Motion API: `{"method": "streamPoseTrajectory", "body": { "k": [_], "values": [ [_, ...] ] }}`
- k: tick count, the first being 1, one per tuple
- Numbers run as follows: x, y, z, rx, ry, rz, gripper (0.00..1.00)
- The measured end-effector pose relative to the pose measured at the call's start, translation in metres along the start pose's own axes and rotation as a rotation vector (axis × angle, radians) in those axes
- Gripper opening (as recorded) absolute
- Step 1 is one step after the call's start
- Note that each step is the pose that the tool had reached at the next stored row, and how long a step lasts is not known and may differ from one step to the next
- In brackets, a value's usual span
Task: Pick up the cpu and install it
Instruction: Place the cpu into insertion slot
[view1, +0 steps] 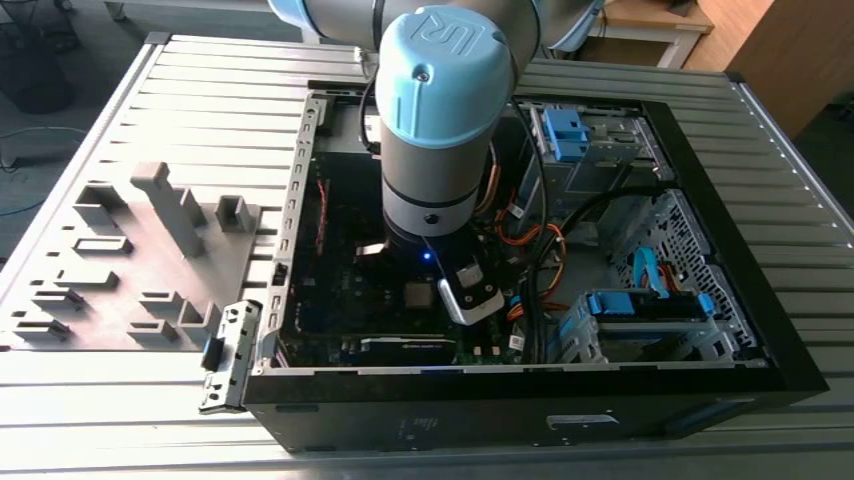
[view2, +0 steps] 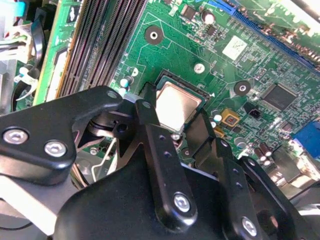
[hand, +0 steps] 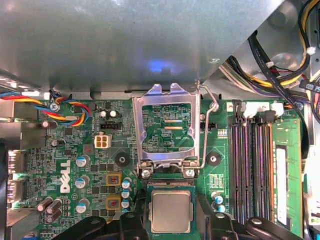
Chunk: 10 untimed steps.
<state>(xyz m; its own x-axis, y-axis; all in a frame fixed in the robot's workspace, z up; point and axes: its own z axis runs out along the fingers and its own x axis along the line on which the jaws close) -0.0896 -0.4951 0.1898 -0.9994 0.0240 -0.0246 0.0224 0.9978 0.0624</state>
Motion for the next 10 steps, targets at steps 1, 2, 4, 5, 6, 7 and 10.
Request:
{"method": "streamPoseTrajectory", "body": {
  "k": [1, 2, 4, 5, 6, 7, 10],
  "values": [
    [0.0, 0.0, 0.0, 0.0, 0.0, 0.0, 0.47],
    [0.0, 0.0, 0.0, 0.0, 0.0, 0.0, 0.47],
    [0.0, 0.0, 0.0, 0.0, 0.0, 0.0, 0.47],
    [0.0001, 0.0, 0.0, 0.0, 0.0, 0.0, 0.47],
    [0.0001, 0.0, 0.0, -0.0001, 0.0, 0.0, 0.47],
    [0.0001, 0.0, 0.0, 0.0, 0.0, 0.0, 0.47],
    [0.0001, 0.0, 0.0, -0.0001, -0.0001, 0.0, 0.48]
  ]
}}
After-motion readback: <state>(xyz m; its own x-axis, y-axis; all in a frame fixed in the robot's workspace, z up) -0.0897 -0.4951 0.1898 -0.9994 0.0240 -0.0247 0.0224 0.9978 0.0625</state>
